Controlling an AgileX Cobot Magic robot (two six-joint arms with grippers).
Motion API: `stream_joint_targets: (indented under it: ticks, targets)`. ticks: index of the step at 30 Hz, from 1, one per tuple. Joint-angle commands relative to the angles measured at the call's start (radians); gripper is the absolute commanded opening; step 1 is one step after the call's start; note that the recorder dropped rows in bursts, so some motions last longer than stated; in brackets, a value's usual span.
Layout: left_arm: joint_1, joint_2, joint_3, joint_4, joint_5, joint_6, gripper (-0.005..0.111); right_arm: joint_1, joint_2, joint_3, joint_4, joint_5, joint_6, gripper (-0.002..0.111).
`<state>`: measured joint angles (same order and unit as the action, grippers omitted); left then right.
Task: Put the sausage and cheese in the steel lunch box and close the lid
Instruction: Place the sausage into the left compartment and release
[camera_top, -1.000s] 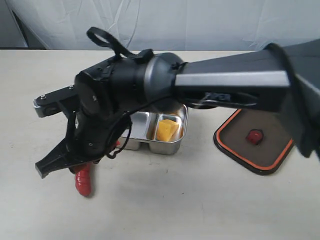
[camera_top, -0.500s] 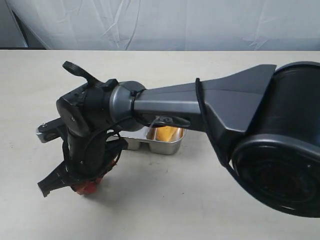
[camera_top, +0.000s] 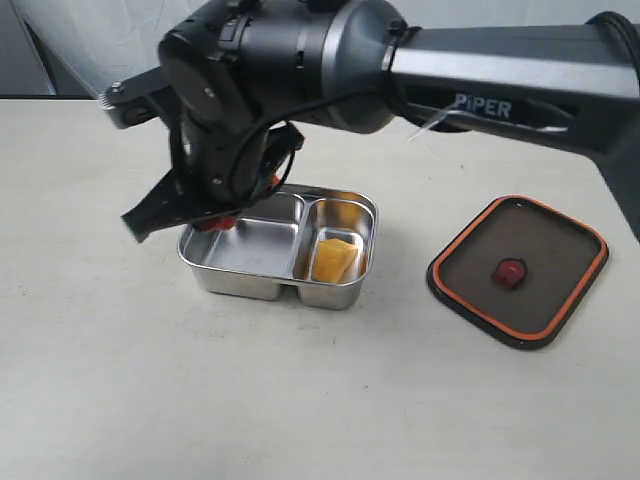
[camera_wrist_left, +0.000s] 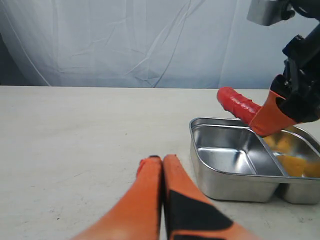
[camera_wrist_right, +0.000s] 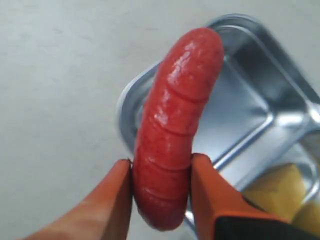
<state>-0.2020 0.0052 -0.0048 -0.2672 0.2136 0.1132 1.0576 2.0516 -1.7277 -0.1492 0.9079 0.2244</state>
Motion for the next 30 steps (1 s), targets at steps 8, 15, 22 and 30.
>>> stream_joint_targets:
  ticks: [8, 15, 22, 30]
  targets:
    - [0.004, -0.005, 0.005, -0.001, -0.005, 0.001, 0.000, -0.079, 0.149, -0.003, -0.110, -0.054, -0.034, -0.001]
    - [0.004, -0.005, 0.005, -0.001, -0.005, 0.001, 0.000, -0.069, 0.163, -0.003, -0.115, -0.049, -0.034, 0.007]
    - [0.004, -0.005, 0.005, -0.001, -0.005, 0.001, 0.000, -0.069, 0.163, -0.003, -0.082, -0.003, -0.034, 0.079]
    - [0.004, -0.005, 0.005, -0.001, -0.005, 0.001, 0.000, -0.069, 0.106, -0.039, 0.003, 0.232, -0.052, 0.088]
